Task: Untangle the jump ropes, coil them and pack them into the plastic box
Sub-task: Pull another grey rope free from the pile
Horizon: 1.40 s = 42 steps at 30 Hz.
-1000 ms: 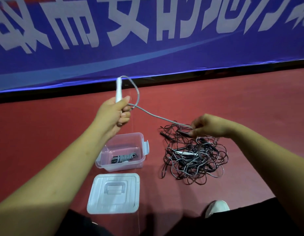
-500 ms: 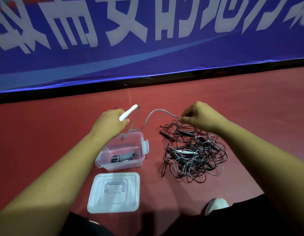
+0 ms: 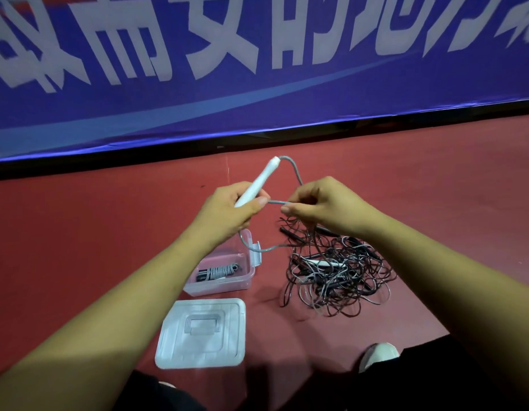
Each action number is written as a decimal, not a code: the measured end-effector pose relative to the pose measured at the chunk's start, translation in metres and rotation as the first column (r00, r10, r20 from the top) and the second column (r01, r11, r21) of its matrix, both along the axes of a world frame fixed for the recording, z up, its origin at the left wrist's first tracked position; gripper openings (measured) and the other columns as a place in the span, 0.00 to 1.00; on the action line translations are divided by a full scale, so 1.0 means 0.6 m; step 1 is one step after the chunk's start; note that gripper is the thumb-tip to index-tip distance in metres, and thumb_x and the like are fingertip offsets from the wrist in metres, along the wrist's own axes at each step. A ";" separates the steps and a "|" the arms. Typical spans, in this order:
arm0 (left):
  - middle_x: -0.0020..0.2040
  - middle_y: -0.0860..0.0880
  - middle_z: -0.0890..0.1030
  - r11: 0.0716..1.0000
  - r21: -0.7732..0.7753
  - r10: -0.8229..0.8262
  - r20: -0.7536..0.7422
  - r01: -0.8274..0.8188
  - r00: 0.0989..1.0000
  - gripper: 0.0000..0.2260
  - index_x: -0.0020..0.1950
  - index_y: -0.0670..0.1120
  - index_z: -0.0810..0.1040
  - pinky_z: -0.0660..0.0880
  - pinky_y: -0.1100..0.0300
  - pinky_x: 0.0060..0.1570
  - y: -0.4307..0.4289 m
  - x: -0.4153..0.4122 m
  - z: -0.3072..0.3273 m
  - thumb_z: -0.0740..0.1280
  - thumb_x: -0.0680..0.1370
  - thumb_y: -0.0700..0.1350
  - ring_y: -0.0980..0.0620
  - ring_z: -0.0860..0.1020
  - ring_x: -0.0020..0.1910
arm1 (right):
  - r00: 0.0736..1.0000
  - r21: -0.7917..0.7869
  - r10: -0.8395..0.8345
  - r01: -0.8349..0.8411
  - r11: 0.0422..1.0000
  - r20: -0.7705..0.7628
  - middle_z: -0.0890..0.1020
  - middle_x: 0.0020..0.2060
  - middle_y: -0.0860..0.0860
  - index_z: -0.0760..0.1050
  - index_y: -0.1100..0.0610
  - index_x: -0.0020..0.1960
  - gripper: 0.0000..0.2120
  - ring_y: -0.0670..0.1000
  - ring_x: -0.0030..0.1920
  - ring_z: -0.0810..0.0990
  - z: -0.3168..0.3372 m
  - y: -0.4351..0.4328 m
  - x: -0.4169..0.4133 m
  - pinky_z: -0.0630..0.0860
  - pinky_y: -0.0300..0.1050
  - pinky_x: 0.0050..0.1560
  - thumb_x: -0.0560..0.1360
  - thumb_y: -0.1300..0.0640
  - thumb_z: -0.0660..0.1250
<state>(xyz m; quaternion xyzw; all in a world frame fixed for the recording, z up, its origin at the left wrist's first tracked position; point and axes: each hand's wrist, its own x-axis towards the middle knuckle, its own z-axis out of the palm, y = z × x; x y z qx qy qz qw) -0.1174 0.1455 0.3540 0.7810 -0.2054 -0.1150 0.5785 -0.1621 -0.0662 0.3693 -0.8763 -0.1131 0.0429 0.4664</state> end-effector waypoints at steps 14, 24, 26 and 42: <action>0.38 0.48 0.76 0.843 0.083 0.536 -0.034 -0.532 0.844 0.05 0.50 0.44 0.75 0.66 0.69 0.19 0.079 0.072 -0.025 0.64 0.79 0.35 0.58 0.76 0.19 | 0.968 -0.015 -0.140 0.140 0.990 -0.206 0.75 0.28 0.52 0.83 0.61 0.46 0.09 0.50 0.30 0.72 -0.042 -0.109 0.021 0.71 0.45 0.34 0.76 0.54 0.71; 0.34 0.37 0.77 0.995 -0.021 -0.097 -0.202 0.094 0.975 0.05 0.55 0.43 0.78 0.62 0.65 0.21 -0.011 -0.016 -0.010 0.67 0.80 0.41 0.53 0.69 0.23 | 0.996 0.098 -0.083 0.084 0.992 -0.018 0.67 0.23 0.46 0.83 0.57 0.39 0.09 0.46 0.25 0.60 0.018 0.011 -0.013 0.57 0.37 0.25 0.76 0.55 0.71; 0.31 0.40 0.70 0.997 -0.011 -0.082 -0.200 0.082 0.976 0.04 0.51 0.42 0.78 0.60 0.66 0.21 -0.016 -0.017 -0.010 0.68 0.79 0.42 0.54 0.65 0.23 | 0.994 0.101 -0.104 0.107 0.989 -0.033 0.68 0.23 0.46 0.82 0.59 0.40 0.09 0.44 0.24 0.61 0.017 0.003 -0.013 0.58 0.35 0.25 0.76 0.56 0.71; 0.38 0.45 0.78 0.849 0.108 0.524 -0.047 -0.517 0.850 0.03 0.53 0.42 0.77 0.67 0.69 0.19 0.080 0.088 -0.018 0.65 0.80 0.37 0.59 0.77 0.21 | 0.960 -0.227 -0.134 0.077 0.971 -0.245 0.81 0.28 0.52 0.83 0.57 0.41 0.11 0.51 0.31 0.77 -0.049 -0.111 0.015 0.77 0.54 0.39 0.76 0.51 0.70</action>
